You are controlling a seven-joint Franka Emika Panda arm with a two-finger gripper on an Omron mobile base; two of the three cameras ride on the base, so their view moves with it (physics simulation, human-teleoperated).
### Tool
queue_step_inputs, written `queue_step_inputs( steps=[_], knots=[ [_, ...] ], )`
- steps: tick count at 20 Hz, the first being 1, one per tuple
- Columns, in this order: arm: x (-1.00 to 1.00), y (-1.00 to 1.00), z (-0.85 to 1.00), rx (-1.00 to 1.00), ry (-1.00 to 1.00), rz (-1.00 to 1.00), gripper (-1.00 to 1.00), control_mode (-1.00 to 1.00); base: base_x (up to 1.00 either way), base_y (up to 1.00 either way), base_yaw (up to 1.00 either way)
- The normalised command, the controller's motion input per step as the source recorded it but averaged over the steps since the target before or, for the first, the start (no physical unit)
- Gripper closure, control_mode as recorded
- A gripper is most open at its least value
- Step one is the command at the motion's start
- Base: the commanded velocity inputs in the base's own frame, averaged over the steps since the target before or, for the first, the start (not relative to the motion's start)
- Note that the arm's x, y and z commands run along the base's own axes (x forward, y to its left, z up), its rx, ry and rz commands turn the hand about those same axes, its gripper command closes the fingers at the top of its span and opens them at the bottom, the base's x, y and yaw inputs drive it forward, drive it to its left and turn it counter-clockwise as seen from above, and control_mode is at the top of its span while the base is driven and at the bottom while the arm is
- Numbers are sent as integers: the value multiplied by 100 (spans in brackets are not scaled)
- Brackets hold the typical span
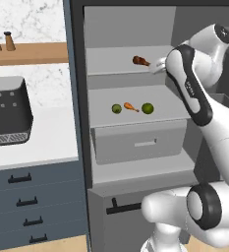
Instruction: Place one lime and one chicken drumstick in each tupperware on the nearby counter, to pack two identical lunches.
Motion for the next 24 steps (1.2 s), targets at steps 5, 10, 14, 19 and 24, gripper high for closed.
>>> queue_step_inputs(
  steps=[5,10,14,19,24],
  knots=[
    [41,0,-13,-3,-4,0,-100,-100,0,0,0],
    [42,0,0,-15,-13,-1,-100,-100,0,0,0],
    [27,0,0,-3,-3,-1,-100,-100,0,0,0],
    [23,-1,0,1,3,0,-100,-100,0,0,0],
    [21,-2,0,0,4,0,-100,-100,0,0,0]
  ],
)
